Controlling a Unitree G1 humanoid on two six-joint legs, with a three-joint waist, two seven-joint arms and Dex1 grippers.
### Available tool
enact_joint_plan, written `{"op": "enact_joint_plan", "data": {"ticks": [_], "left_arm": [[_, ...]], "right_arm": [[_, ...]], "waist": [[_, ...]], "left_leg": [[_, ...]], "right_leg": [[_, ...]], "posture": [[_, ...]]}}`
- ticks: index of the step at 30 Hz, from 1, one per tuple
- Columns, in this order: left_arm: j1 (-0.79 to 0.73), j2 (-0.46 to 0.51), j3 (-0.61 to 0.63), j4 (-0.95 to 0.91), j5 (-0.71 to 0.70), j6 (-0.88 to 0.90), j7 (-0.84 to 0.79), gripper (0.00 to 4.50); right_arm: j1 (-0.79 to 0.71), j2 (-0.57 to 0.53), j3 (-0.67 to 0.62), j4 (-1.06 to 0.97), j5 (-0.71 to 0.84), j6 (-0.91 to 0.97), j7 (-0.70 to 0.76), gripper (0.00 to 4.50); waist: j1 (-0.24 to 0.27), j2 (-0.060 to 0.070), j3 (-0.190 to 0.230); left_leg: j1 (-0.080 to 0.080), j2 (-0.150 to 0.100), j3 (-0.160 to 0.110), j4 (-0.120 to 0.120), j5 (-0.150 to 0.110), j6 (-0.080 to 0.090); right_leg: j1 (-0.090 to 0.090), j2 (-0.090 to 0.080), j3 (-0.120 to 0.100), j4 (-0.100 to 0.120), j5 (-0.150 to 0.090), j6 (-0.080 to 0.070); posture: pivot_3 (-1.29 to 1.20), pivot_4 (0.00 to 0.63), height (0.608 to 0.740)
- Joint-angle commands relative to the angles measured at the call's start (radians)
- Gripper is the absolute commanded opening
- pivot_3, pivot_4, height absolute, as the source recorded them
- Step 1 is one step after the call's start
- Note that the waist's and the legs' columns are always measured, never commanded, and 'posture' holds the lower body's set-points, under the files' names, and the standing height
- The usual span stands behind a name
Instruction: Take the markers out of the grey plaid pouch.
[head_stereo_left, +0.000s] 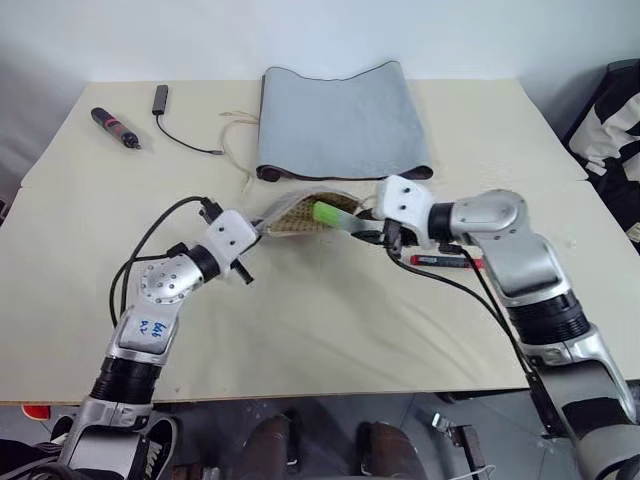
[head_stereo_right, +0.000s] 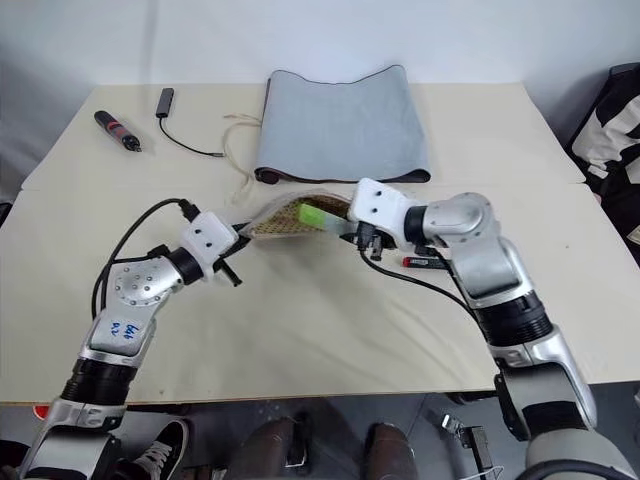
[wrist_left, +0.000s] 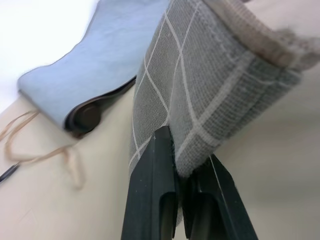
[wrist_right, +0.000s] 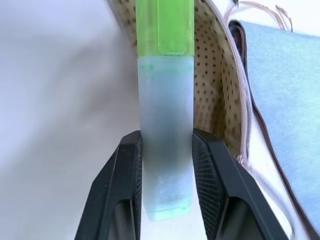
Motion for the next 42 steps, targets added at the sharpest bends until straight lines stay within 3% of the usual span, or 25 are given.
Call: {"op": "enact_joint_plan", "data": {"ticks": [1, 5, 9, 12, 16, 17, 22, 24, 25, 28, 34, 38, 42], "left_arm": [[0.000, 0.000, 0.096, -0.035, -0.164, 0.088, -0.072, 0.00], [0.019, 0.023, 0.192, -0.098, -0.317, 0.212, -0.129, 0.00], [0.028, 0.247, 0.163, -0.021, 0.026, -0.157, -0.075, 0.00], [0.037, 0.299, 0.181, 0.007, 0.084, -0.247, -0.025, 0.00], [0.178, 0.363, 0.190, -0.045, 0.291, -0.338, 0.085, 0.00], [0.210, 0.369, 0.189, -0.054, 0.330, -0.357, 0.106, 0.00], [0.309, 0.352, 0.238, -0.087, 0.432, -0.361, 0.218, 0.00], [0.348, 0.312, 0.256, -0.102, 0.452, -0.303, 0.264, 0.00], [0.361, 0.292, 0.261, -0.108, 0.446, -0.282, 0.271, 0.27], [0.385, 0.258, 0.258, -0.130, 0.406, -0.247, 0.245, 0.99], [0.470, 0.232, 0.267, -0.187, 0.371, -0.216, 0.209, 3.00], [0.539, 0.207, 0.276, -0.261, 0.245, -0.217, 0.128, 4.30], [0.646, 0.200, 0.286, -0.310, 0.083, -0.225, -0.005, 4.48]], "right_arm": [[0.045, -0.076, -0.056, -0.074, 0.051, 0.016, 0.036, 1.03], [0.160, -0.158, -0.013, -0.085, 0.006, -0.070, 0.047, 1.03], [0.203, -0.151, 0.026, 0.013, -0.080, -0.192, -0.041, 1.03], [0.220, -0.139, 0.012, 0.044, -0.079, -0.220, -0.068, 1.03], [0.257, -0.117, -0.006, 0.041, -0.032, -0.193, -0.070, 1.03], [0.258, -0.105, -0.018, 0.039, -0.016, -0.180, -0.079, 1.78], [0.267, -0.106, -0.020, 0.027, 0.010, -0.169, -0.057, 3.48], [0.283, -0.081, -0.069, -0.005, 0.109, -0.113, -0.039, 4.15], [0.290, -0.071, -0.093, -0.021, 0.153, -0.081, -0.032, 4.50], [0.287, -0.041, -0.168, -0.024, 0.236, -0.034, -0.062, 4.50], [0.287, -0.001, -0.344, 0.064, 0.298, -0.048, -0.211, 4.50], [0.310, 0.000, -0.422, 0.094, 0.323, -0.045, -0.272, 4.50], [0.352, -0.023, -0.446, 0.074, 0.338, -0.037, -0.268, 4.50]], "waist": [[0.001, 0.000, 0.000], [0.001, 0.000, 0.000], [-0.012, -0.002, 0.001], [-0.013, -0.002, 0.001], [-0.011, -0.002, 0.001], [-0.010, -0.002, 0.001], [-0.004, -0.002, 0.001], [-0.001, -0.002, 0.001], [0.000, -0.002, 0.001], [0.001, -0.002, 0.001], [0.001, -0.003, 0.001], [-0.001, -0.003, 0.001], [-0.001, -0.003, 0.001]], "left_leg": [[0.000, 0.000, 0.000, 0.000, 0.000, 0.000], [0.000, 0.000, -0.001, 0.002, -0.001, 0.001], [0.000, 0.001, 0.001, 0.003, -0.003, -0.003], [0.001, 0.000, 0.002, 0.002, -0.003, -0.004], [0.001, 0.000, 0.001, 0.000, -0.003, -0.005], [0.001, 0.000, 0.001, -0.001, -0.003, -0.005], [0.000, 0.000, 0.002, -0.002, -0.004, -0.004], [0.000, 0.000, 0.002, -0.002, -0.004, -0.004], [0.001, 0.000, 0.002, -0.002, -0.004, -0.004], [0.001, 0.000, 0.001, -0.002, -0.004, -0.004], [0.001, 0.001, 0.001, -0.002, -0.004, -0.004], [0.001, 0.001, 0.002, -0.002, -0.004, -0.004], [0.001, 0.002, 0.002, -0.002, -0.004, -0.005]], "right_leg": [[0.000, 0.000, -0.001, 0.000, 0.000, 0.000], [0.003, -0.001, -0.003, -0.001, 0.000, 0.000], [0.001, -0.001, -0.003, -0.001, 0.000, -0.001], [0.000, -0.002, -0.002, -0.001, 0.000, -0.001], [0.000, -0.002, -0.002, -0.001, 0.000, -0.001], [0.000, -0.002, -0.003, -0.001, 0.000, -0.001], [-0.002, -0.003, -0.005, -0.001, 0.000, -0.001], [-0.002, -0.003, -0.005, -0.001, 0.001, -0.001], [-0.001, -0.004, -0.005, -0.001, 0.001, -0.001], [-0.001, -0.004, -0.005, 0.000, 0.001, -0.001], [-0.002, -0.004, -0.006, 0.000, 0.001, -0.001], [-0.002, -0.004, -0.005, 0.001, 0.001, -0.001], [-0.002, -0.005, -0.005, -0.001, 0.001, -0.002]], "posture": [[0.00, 0.150, 0.740], [0.00, 0.150, 0.740], [0.00, 0.150, 0.740], [0.00, 0.150, 0.740], [0.00, 0.150, 0.740], [0.00, 0.150, 0.740], [0.00, 0.150, 0.740], [0.00, 0.150, 0.740], [0.00, 0.150, 0.740], [0.00, 0.150, 0.740], [0.00, 0.150, 0.740], [0.00, 0.150, 0.740], [0.00, 0.150, 0.740]]}}
